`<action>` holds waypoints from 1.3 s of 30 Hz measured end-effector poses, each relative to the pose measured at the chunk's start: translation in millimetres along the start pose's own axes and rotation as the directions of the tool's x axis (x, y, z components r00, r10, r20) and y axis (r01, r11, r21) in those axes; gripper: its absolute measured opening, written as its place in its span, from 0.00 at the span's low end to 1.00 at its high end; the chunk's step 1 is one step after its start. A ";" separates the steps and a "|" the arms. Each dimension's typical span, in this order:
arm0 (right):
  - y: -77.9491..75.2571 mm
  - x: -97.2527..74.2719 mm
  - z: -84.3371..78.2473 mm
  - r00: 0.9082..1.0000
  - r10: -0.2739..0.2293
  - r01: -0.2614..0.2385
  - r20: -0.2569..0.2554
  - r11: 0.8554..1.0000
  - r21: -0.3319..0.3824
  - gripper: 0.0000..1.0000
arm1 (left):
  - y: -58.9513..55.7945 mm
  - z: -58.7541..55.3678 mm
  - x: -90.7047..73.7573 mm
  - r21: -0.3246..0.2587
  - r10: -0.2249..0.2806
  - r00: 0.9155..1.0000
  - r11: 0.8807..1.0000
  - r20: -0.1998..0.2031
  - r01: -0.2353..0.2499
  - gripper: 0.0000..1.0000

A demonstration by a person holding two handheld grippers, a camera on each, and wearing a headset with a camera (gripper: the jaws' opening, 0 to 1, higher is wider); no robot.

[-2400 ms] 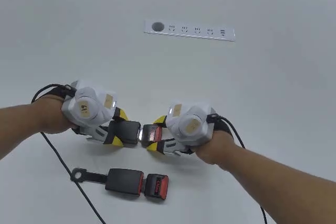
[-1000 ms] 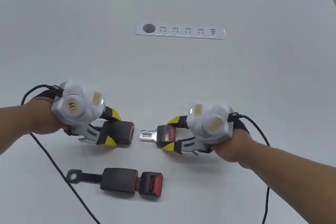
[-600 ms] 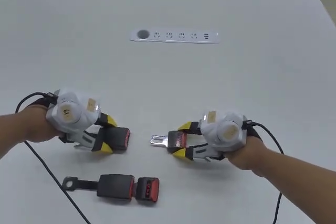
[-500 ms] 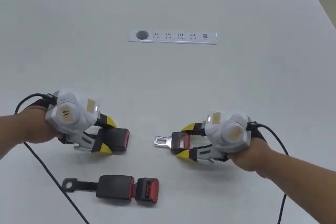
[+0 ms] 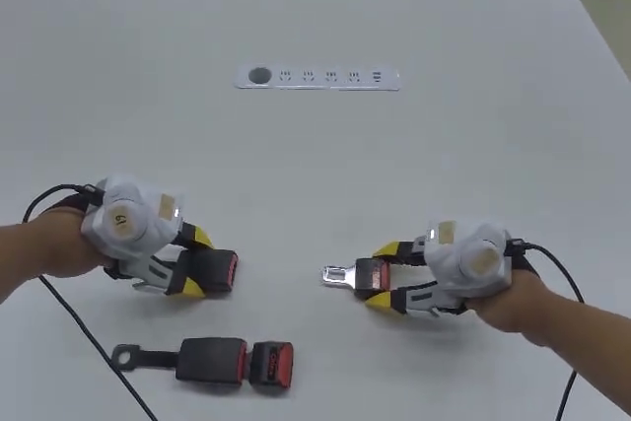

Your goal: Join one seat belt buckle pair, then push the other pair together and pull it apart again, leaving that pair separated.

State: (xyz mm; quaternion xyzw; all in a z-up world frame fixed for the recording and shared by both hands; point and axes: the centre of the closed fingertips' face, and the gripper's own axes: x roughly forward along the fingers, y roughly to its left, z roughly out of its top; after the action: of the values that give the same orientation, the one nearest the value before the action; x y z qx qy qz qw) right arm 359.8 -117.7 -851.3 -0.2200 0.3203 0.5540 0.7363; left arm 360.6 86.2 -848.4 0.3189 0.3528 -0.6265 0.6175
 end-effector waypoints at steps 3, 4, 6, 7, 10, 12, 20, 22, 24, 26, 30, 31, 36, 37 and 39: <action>-2.9 -5.7 -3.0 1.000 -0.013 0.012 0.004 1.000 0.009 0.37 | 0.2 -0.1 -0.1 -0.007 0.000 1.000 1.000 -0.003 0.000 0.36; -2.3 -5.4 -4.4 1.000 -0.014 0.014 0.005 1.000 0.009 0.37 | 0.2 -0.2 -0.2 -0.008 -0.001 1.000 1.000 -0.003 0.001 0.36; -1.7 -4.9 -5.4 1.000 -0.014 0.014 0.003 1.000 0.017 0.37 | 0.3 -0.2 -0.2 -0.007 -0.002 1.000 1.000 -0.005 0.002 0.36; -1.6 -4.6 -4.4 1.000 -0.014 0.014 -0.013 1.000 0.011 0.37 | 0.2 -0.1 -0.1 -0.005 -0.001 1.000 1.000 -0.007 0.000 0.36; -0.7 -3.3 -5.0 0.999 -0.015 0.015 -0.033 1.000 0.005 0.37 | -0.3 0.7 0.3 0.004 0.004 1.000 1.000 -0.010 -0.004 0.37; 0.2 -3.2 -4.1 0.999 -0.012 0.013 -0.040 1.000 0.010 0.39 | -0.7 2.0 0.8 -0.002 0.009 1.000 1.000 -0.021 -0.009 0.37; -17.7 -15.7 21.0 0.976 -0.205 0.194 0.074 0.971 0.142 0.66 | 19.0 22.4 -13.0 -0.244 0.177 0.979 0.959 0.103 -0.148 0.72; -21.2 -19.8 27.0 0.962 -0.257 0.238 0.095 0.956 0.174 0.73 | 22.0 24.4 -18.4 -0.292 0.217 0.968 0.941 0.123 -0.173 0.77; -25.0 -25.2 31.7 0.942 -0.313 0.284 0.117 0.934 0.216 0.78 | 26.4 19.3 -23.6 -0.353 0.270 0.957 0.910 0.104 -0.219 0.91; -29.3 -30.8 33.4 0.918 -0.375 0.334 0.126 0.905 0.262 0.81 | 34.0 11.2 -31.9 -0.396 0.343 0.937 0.872 0.072 -0.289 0.99; -26.9 -35.3 34.0 0.897 -0.431 0.390 0.096 0.875 0.285 0.90 | 38.2 19.5 -52.6 -0.497 0.469 0.872 0.796 0.143 -0.347 1.00; -25.1 -38.3 40.4 0.885 -0.447 0.393 0.126 0.866 0.310 0.91 | 37.1 18.0 -54.9 -0.518 0.480 0.867 0.781 0.139 -0.349 1.00; -17.0 -45.7 52.5 0.864 -0.482 0.416 0.147 0.847 0.332 0.93 | 26.9 19.4 -73.7 -0.597 0.558 0.813 0.713 0.168 -0.366 1.00; -15.4 -47.7 55.6 0.857 -0.489 0.417 0.160 0.842 0.341 0.93 | 23.1 21.1 -76.9 -0.615 0.566 0.805 0.702 0.176 -0.359 1.00; -11.1 -52.0 59.8 0.844 -0.506 0.427 0.175 0.833 0.350 0.94 | 14.3 22.1 -82.2 -0.631 0.572 0.799 0.693 0.187 -0.348 1.00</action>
State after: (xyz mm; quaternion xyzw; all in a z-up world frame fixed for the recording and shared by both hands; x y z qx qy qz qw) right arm 374.7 -115.5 -772.7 -0.1037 0.2363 0.3248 0.9099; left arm 378.5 113.0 -768.4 0.0761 0.3059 -0.3618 0.8774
